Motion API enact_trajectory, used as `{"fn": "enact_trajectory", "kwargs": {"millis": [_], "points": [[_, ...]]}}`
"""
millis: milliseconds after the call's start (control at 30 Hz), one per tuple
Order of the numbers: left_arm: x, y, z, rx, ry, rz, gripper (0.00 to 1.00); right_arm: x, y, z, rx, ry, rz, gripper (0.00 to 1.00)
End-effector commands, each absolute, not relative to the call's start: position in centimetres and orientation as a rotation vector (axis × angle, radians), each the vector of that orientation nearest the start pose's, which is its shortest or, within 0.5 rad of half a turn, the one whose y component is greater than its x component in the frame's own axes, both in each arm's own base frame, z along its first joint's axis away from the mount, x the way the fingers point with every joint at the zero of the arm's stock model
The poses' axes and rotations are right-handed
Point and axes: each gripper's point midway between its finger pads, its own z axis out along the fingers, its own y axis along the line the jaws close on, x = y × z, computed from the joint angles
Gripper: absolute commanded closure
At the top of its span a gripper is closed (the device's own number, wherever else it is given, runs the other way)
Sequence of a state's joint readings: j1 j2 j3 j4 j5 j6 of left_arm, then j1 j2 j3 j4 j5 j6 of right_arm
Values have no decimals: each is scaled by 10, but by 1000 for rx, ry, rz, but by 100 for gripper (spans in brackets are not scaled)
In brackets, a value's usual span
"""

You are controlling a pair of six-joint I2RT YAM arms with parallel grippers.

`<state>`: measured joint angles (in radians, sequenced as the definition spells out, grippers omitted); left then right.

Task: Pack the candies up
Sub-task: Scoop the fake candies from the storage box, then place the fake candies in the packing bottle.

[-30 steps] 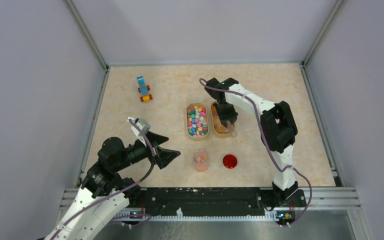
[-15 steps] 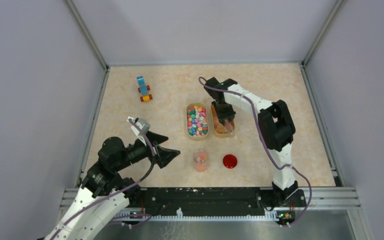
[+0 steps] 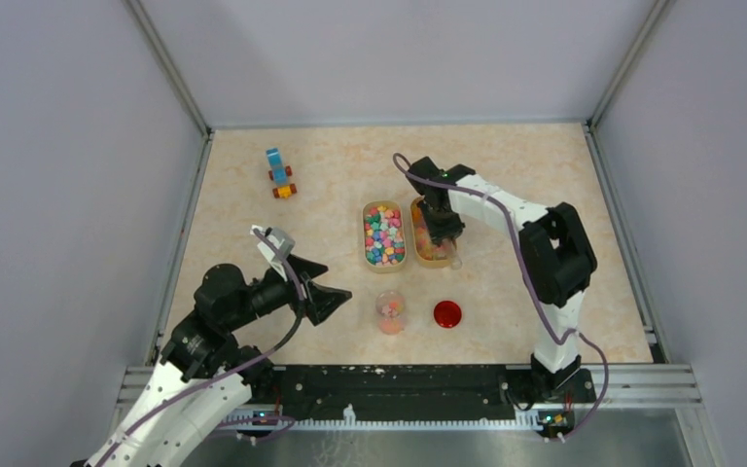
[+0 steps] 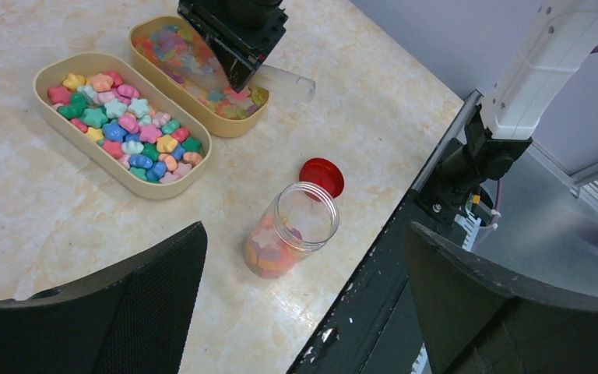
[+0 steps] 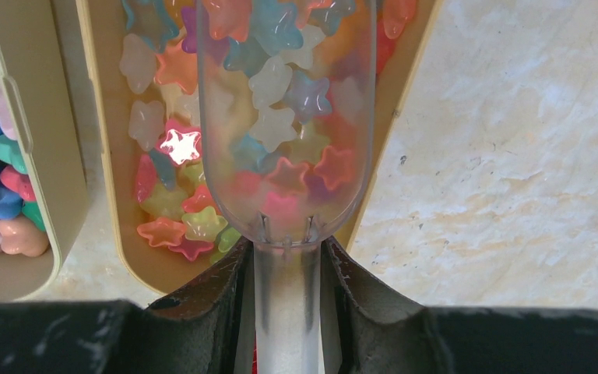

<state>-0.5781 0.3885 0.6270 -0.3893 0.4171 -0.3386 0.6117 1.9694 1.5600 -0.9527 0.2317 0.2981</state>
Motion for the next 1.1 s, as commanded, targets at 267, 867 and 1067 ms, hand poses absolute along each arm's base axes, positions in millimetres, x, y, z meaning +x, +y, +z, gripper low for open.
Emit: {"fn": "enact_trajectory", "kwargs": {"millis": [267, 867, 1067], "points": [[147, -192, 256, 519, 1743, -999, 1, 339, 198, 103, -420, 2597, 10, 100], [151, -192, 252, 513, 1768, -988, 1, 304, 192, 149, -569, 2319, 184, 100], [152, -193, 251, 513, 1772, -987, 1, 285, 195, 174, -673, 2193, 191, 100]]}}
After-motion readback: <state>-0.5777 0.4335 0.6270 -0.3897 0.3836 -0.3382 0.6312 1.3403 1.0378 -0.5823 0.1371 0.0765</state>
